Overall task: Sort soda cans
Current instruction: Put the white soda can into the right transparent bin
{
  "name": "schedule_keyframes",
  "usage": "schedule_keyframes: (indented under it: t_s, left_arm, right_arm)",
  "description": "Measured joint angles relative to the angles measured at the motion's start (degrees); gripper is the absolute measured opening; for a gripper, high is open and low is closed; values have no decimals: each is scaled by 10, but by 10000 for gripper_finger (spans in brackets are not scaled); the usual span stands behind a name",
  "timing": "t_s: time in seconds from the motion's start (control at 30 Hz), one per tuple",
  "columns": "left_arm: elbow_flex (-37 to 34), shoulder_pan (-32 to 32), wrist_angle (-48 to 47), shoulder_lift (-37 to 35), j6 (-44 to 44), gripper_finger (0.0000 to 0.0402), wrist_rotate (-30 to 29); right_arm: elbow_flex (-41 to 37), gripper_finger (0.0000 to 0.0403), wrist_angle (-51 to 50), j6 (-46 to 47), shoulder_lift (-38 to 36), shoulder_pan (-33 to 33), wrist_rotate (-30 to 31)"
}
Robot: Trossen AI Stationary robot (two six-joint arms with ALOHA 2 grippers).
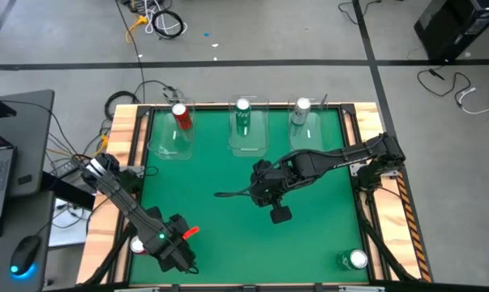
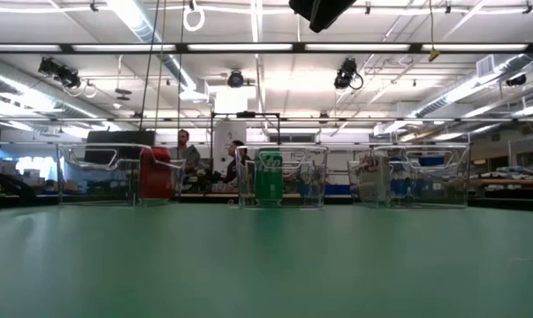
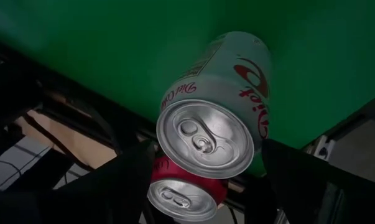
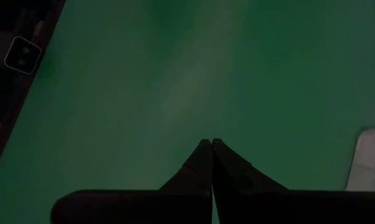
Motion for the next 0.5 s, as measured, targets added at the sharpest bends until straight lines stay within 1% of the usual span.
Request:
schedule_keyframes:
  t_s: [0.5]
  left_arm:
    - [0,0,0,0,41,305,-2]
  right_arm:
    - [0,9,-1,8,0,1,-6]
